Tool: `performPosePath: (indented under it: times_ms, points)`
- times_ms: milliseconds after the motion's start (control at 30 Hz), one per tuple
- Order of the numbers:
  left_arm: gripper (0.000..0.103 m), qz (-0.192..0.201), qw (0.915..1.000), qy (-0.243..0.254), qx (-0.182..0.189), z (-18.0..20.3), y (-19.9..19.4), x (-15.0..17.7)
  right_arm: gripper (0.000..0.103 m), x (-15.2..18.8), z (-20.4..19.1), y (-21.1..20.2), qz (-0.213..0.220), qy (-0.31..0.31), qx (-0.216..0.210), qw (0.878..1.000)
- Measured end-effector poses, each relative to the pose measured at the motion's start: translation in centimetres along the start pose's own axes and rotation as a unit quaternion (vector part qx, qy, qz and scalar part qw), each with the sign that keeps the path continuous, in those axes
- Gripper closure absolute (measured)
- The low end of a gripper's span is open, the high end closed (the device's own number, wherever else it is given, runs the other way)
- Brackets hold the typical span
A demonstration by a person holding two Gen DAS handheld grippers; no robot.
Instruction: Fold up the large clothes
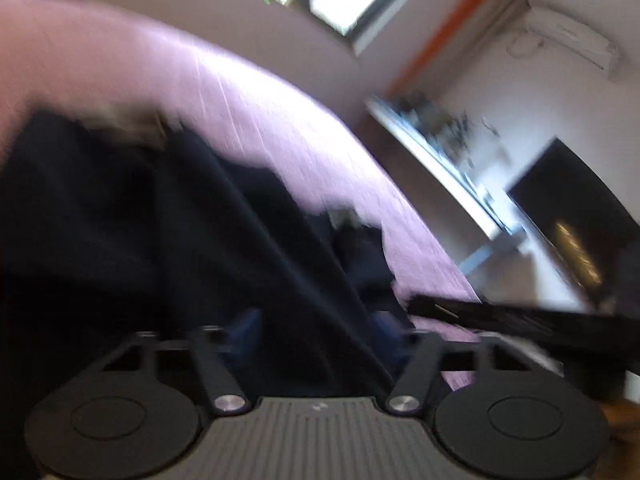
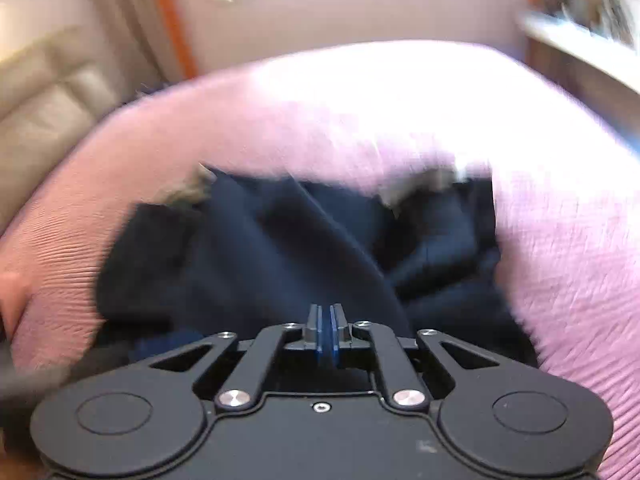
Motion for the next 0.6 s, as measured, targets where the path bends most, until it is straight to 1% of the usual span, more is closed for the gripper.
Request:
performPosePath:
  times_ms: [33, 67, 100, 133, 167, 200, 233, 300, 333, 367, 400, 433, 467, 500, 533, 567, 600]
  points:
    - [0.070, -0.027, 0.9996, -0.004, 0.002, -0.1, 1.3, 0.9, 0.096, 0.5, 1.0, 1.3, -0.020, 0.024, -0.004, 0.999]
    - [0.092, -0.039, 0.9992, 0.002, -0.009, 0.1, 1.8, 1.8, 0.096, 1.1, 1.7, 3.1, -0.046, 0.047, 0.003, 0.998]
    - [0.093, -0.047, 0.9985, 0.010, -0.028, 0.1, 2.0, 2.7, 0.097, 1.7, 2.5, 4.2, -0.069, 0.059, 0.010, 0.996]
    - [0.093, -0.055, 0.9976, 0.011, -0.039, -0.1, 2.0, 3.6, 0.103, 2.5, 3.5, 4.7, -0.082, 0.068, 0.015, 0.994]
    - [0.093, -0.059, 0.9974, 0.004, -0.042, -0.3, 1.8, 4.4, 0.103, 2.9, 4.2, 4.6, -0.076, 0.074, 0.016, 0.994]
    - [0.093, -0.054, 0.9978, -0.009, -0.038, -0.4, 1.3, 5.2, 0.103, 3.2, 4.6, 4.0, -0.075, 0.073, 0.022, 0.994]
    - [0.093, -0.056, 0.9974, -0.028, -0.034, -0.7, 0.6, 5.8, 0.103, 3.4, 5.1, 3.4, -0.077, 0.072, 0.033, 0.994]
    - [0.093, -0.064, 0.9962, -0.051, -0.031, -1.3, -0.6, 6.6, 0.103, 4.2, 6.0, 1.9, -0.089, 0.068, 0.058, 0.992]
    - [0.093, -0.069, 0.9956, -0.056, -0.028, -1.3, -1.2, 6.9, 0.103, 4.4, 5.9, 1.1, -0.089, 0.056, 0.068, 0.992]
    - [0.093, -0.073, 0.9954, -0.058, -0.025, -1.1, -1.8, 7.1, 0.097, 4.8, 5.2, -0.2, -0.072, 0.017, 0.107, 0.991]
    - [0.092, -0.076, 0.9954, -0.053, -0.026, -0.5, -2.6, 7.2, 0.095, 5.0, 4.1, -1.2, -0.047, -0.027, 0.140, 0.989]
    - [0.090, -0.077, 0.9955, -0.045, -0.030, -0.3, -3.5, 6.9, 0.094, 5.3, 2.7, -2.6, -0.014, -0.061, 0.142, 0.988]
    - [0.086, -0.078, 0.9957, -0.035, -0.034, 0.3, -4.2, 6.8, 0.094, 5.4, 1.6, -3.8, 0.004, -0.071, 0.116, 0.991]
    - [0.081, -0.078, 0.9959, -0.027, -0.039, 0.8, -4.8, 6.7, 0.094, 5.4, 0.7, -4.5, 0.010, -0.068, 0.087, 0.994]
    - [0.079, -0.076, 0.9958, -0.022, -0.046, 1.6, -5.8, 6.8, 0.094, 5.4, -0.4, -4.6, 0.006, -0.061, 0.056, 0.997]
    - [0.075, -0.075, 0.9954, -0.022, -0.055, 2.0, -6.9, 7.0, 0.094, 5.4, -1.2, -3.9, -0.005, -0.058, 0.038, 0.998]
    - [0.072, -0.074, 0.9948, -0.027, -0.065, 2.0, -7.7, 7.1, 0.094, 5.8, -1.8, -3.3, -0.017, -0.057, 0.031, 0.998]
Point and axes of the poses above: each gripper's, at about its wrist camera, not at the fingertips, and y roughly the way its jaws point, z to its right, x to its underside, the point moved 5 cm from there along y, roughly the way its jaws point, and after that the axes turned 15 degrees about y, right-handed, at the moved point
